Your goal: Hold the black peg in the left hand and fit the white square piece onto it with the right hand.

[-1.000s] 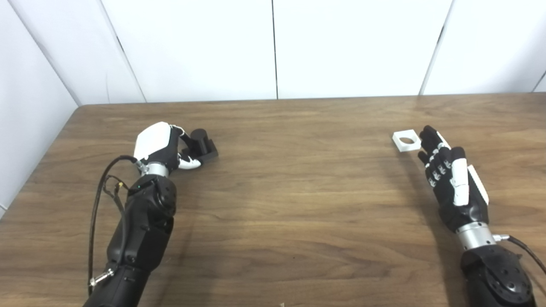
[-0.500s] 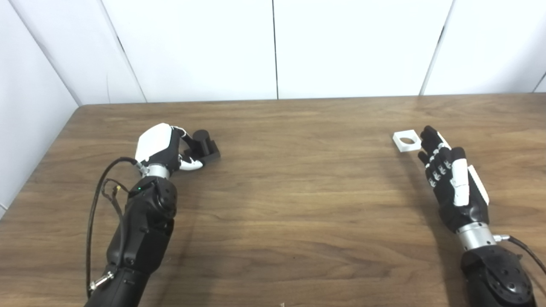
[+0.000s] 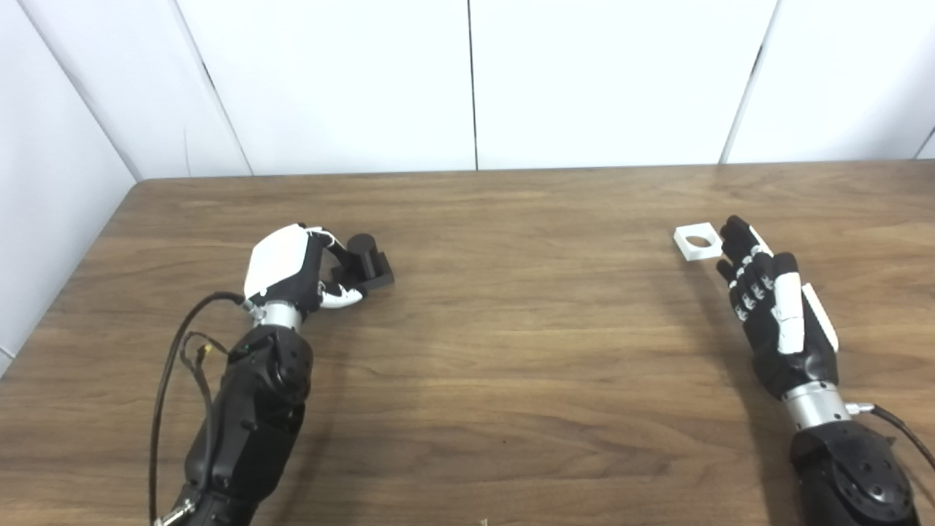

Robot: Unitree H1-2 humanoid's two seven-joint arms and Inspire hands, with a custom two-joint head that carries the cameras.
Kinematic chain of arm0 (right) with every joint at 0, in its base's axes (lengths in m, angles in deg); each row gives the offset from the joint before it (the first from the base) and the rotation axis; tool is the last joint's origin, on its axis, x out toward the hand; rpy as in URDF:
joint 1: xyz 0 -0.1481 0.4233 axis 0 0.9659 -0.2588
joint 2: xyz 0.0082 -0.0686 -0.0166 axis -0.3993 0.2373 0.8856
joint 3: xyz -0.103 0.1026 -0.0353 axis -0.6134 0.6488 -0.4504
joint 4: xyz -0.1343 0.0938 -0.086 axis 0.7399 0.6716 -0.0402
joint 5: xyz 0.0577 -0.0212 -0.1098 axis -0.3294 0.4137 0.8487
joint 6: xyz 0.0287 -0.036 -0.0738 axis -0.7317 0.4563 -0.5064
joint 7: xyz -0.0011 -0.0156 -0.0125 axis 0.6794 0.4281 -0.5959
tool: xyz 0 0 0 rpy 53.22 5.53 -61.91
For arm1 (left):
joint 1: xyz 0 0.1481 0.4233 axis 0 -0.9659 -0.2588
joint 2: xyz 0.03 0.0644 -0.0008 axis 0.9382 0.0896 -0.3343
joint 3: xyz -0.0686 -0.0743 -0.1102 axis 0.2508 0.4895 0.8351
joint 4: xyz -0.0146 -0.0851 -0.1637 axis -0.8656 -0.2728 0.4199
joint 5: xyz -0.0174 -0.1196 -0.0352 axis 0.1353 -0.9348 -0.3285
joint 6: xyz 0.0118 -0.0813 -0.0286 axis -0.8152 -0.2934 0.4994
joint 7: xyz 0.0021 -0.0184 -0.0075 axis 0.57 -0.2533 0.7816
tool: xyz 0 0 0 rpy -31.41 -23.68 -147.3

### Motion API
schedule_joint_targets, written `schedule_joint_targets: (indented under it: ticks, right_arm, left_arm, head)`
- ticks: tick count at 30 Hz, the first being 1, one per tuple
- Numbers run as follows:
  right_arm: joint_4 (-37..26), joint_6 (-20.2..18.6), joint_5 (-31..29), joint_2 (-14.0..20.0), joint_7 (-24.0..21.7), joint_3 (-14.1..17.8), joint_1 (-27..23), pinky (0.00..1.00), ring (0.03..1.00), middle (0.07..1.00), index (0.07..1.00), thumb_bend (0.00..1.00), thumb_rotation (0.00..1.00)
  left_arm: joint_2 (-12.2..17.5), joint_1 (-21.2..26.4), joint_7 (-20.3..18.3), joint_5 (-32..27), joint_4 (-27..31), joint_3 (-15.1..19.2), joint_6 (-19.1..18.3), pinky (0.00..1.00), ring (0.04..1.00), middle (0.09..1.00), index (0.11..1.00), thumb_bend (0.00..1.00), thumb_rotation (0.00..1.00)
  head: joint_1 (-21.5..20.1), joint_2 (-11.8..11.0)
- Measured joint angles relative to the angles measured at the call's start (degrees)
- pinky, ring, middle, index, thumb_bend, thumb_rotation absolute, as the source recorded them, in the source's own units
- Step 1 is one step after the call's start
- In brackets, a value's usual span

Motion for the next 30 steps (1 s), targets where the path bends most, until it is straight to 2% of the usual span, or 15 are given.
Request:
schedule_joint_targets:
  ticks: [18,30]
  right_arm:
    - [-1.04,-0.52,0.23,0.07,0.52,-0.07,0.85,1.0,1.0,0.964,0.953,0.65,1.0]
    - [-1.08,-0.51,0.66,-0.1,1.23,-0.24,0.9,1.0,1.0,0.966,0.955,0.67,1.0]
  left_arm:
    - [-0.66,-4.24,-1.52,2.13,8.01,-5.14,-0.73,0.88,0.95,0.862,0.488,0.52,0.06]
    - [-1.05,-8.26,-3.56,4.34,14.46,-7.86,-0.74,0.91,0.958,0.879,0.489,0.52,0.06]
  head:
    - [-1.05,0.7]
    - [-1.76,1.14]
